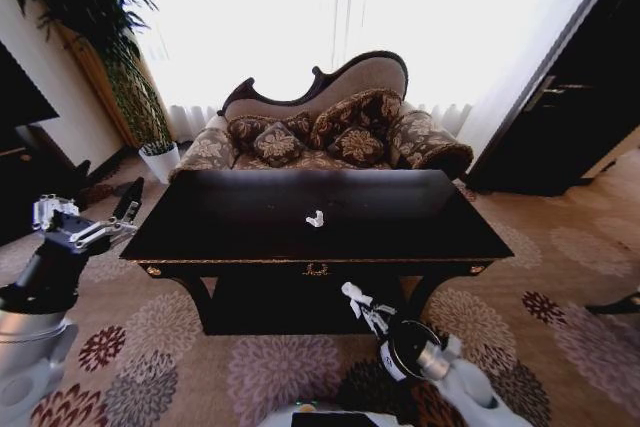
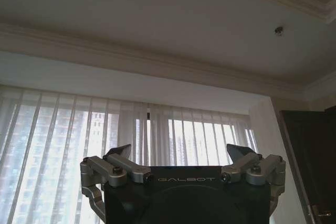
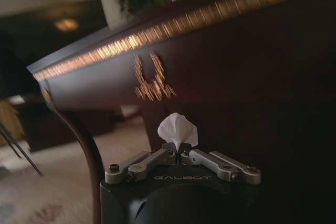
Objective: Move to the front of the table and place the trash on the table into the trash bin.
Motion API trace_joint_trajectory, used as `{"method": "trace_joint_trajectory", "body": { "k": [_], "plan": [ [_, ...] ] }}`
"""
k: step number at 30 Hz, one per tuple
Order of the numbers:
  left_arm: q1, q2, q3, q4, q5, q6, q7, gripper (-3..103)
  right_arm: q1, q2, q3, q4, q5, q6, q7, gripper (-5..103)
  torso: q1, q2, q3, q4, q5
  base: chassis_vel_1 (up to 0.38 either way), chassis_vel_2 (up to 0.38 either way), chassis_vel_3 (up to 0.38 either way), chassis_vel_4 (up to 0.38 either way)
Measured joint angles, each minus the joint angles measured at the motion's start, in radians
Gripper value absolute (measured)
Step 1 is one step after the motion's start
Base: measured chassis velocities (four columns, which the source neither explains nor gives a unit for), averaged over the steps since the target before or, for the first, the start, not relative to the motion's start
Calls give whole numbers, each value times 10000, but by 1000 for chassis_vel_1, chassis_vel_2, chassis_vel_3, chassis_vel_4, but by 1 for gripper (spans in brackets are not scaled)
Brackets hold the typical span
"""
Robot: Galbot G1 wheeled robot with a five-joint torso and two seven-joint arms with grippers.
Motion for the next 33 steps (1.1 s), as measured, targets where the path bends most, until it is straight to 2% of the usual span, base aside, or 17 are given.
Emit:
{"method": "trace_joint_trajectory", "body": {
  "k": [2,4,11,13,14,15,16,17,18,19,22,23,26,33],
  "plan": [
    [-6,21,9,11,8,0,0,100,121,76,-60,-344,-238,11,151,0,0,1,0,0,-2,0,0,0,0],
    [2,79,39,27,42,0,1,100,452,282,-265,-1242,-575,33,623,0,0,1,0,0,-3,0,0,0,0],
    [80,83,48,1,100,-4,15,100,773,589,-432,-2317,-754,-186,1534,0,0,0,0,0,-2,0,0,0,0],
    [128,159,-124,-25,9,-38,36,100,877,669,-310,-2711,-1838,-581,2745,0,0,1,0,0,-3,0,0,0,0],
    [128,159,-124,-25,9,-38,36,100,877,669,-310,-2711,-1838,-581,2745,0,0,1,0,0,-3,0,0,0,0],
    [128,201,-201,-21,-58,-41,39,100,927,673,-275,-2848,-2319,-817,3277,0,-1,1,-1,1,-2,0,0,0,0],
    [126,217,-227,-10,-83,-43,43,100,945,672,-274,-2895,-2463,-904,3464,0,0,1,-1,1,-2,0,0,0,0],
    [113,235,-253,58,-103,-47,46,100,1022,671,-303,-3095,-2992,-1312,4203,0,0,1,0,0,-2,0,0,0,0],
    [111,235,-250,93,-87,-55,45,100,1078,676,-339,-3218,-3199,-1533,4555,0,0,0,0,0,-4,0,0,0,0],
    [111,235,-250,93,-87,-55,45,100,1078,676,-339,-3218,-3199,-1533,4555,0,0,0,0,0,-4,0,0,0,0],
    [131,151,-159,72,65,-123,69,100,1386,764,-523,-3713,-3499,-2319,5775,0,0,1,0,1,-1,0,0,0,0],
    [131,151,-159,72,65,-123,69,100,1386,764,-523,-3713,-3499,-2319,5775,0,0,1,0,1,-1,0,0,0,0],
    [200,50,-135,-131,92,-124,76,100,1703,715,-686,-4131,-3123,-2782,6488,0,0,1,0,0,1,0,0,0,0],
    [334,-50,-144,-252,168,-132,81,100,2291,519,-838,-4971,-3044,-3317,7222,0,0,0,-1,0,-1,0,0,0,0]
  ]
}}
